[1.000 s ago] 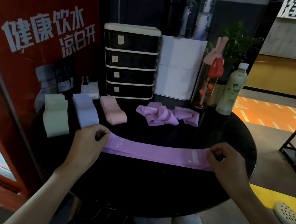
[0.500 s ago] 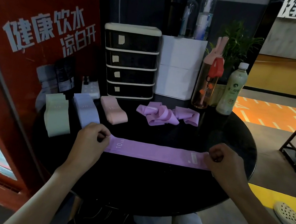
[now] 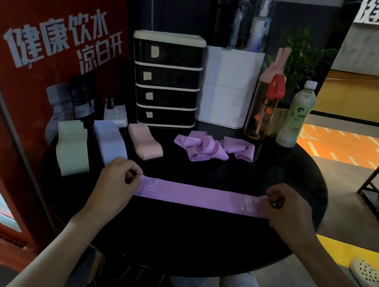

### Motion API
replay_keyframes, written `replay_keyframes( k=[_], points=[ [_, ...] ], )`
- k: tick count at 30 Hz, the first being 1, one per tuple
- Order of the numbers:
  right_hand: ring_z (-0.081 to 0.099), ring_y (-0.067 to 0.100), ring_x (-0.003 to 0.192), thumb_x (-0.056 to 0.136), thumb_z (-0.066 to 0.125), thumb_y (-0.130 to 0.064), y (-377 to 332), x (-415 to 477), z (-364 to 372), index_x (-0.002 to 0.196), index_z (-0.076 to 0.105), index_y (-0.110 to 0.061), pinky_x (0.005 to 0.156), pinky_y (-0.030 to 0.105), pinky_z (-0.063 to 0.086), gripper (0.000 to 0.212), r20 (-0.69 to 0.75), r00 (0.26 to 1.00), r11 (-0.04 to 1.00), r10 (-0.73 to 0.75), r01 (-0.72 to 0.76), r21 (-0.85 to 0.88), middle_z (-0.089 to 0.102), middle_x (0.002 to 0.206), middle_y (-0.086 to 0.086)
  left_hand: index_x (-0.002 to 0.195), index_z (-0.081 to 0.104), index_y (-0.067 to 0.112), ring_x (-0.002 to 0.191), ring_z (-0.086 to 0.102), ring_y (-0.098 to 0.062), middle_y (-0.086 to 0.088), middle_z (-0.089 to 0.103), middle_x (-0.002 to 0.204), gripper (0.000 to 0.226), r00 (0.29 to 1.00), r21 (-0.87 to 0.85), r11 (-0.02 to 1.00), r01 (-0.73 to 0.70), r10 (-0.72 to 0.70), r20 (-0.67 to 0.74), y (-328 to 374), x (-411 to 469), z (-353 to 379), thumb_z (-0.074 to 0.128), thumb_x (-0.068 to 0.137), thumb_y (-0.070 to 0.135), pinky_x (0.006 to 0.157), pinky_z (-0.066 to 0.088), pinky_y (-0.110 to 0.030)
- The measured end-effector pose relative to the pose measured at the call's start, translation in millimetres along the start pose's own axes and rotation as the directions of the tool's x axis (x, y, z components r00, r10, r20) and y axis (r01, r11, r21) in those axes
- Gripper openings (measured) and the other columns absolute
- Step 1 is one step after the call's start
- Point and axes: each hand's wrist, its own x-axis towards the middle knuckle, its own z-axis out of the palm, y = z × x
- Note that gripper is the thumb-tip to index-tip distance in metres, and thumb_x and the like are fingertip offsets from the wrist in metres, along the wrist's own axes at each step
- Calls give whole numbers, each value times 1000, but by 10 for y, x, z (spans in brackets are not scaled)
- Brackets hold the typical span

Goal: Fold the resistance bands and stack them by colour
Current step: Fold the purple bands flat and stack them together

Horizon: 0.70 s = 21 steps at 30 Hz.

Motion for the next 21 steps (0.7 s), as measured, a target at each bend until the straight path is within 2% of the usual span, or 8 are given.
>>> replay_keyframes(
  k=[4,7,10,14,17,19,21],
  points=[
    [58,13,80,80,73,-22,-3,6,-2,84,59,-33,88,53,48,18,30,1000,999,4,-3,-33,59,84,-12,83,62,22,76,55,-7,6,54,91,25,999,29,999,-34,34,11,3,1,7,67,86,-3,72,41,-13],
    [58,11,79,81,72,-21,14,12,9,84,61,-31,86,52,49,15,15,1000,1000,-10,11,-28,60,85,-12,86,65,21,86,55,-15,6,56,93,19,985,98,981,-166,170,-32,138,38,62,68,84,3,80,48,-31],
    [57,6,76,83,69,-19,23,32,4,82,60,-31,81,50,51,16,-10,999,1000,-31,31,-4,60,82,-14,82,64,22,86,57,-11,12,58,88,14,964,54,963,-264,262,56,409,68,253,69,84,9,80,50,-39],
    [61,6,78,87,64,-18,-77,205,-25,80,64,-31,81,42,51,15,43,998,999,-43,43,-7,64,80,-15,81,65,27,88,55,-10,15,56,89,7,953,4,971,-239,234,193,476,70,544,67,85,22,81,50,-41],
    [63,11,72,87,62,-15,-322,439,29,80,66,-24,72,35,51,13,115,988,995,-100,97,33,66,75,-10,84,68,27,91,54,-7,16,57,91,3,951,14,981,-195,185,247,414,87,589,68,87,27,83,50,-37],
    [61,19,68,88,60,-14,-546,625,156,76,66,-19,68,37,51,14,157,972,984,-175,174,23,65,72,-3,86,69,29,92,53,-8,15,57,92,2,951,23,980,-198,186,248,410,91,581,68,88,29,83,49,-36],
    [62,23,72,86,59,-11,-782,840,341,70,65,-16,73,42,53,18,175,952,968,-252,250,35,64,73,0,85,69,29,91,53,-11,14,58,92,3,949,38,978,-206,191,249,411,91,584,67,88,31,82,49,-38]
  ],
)
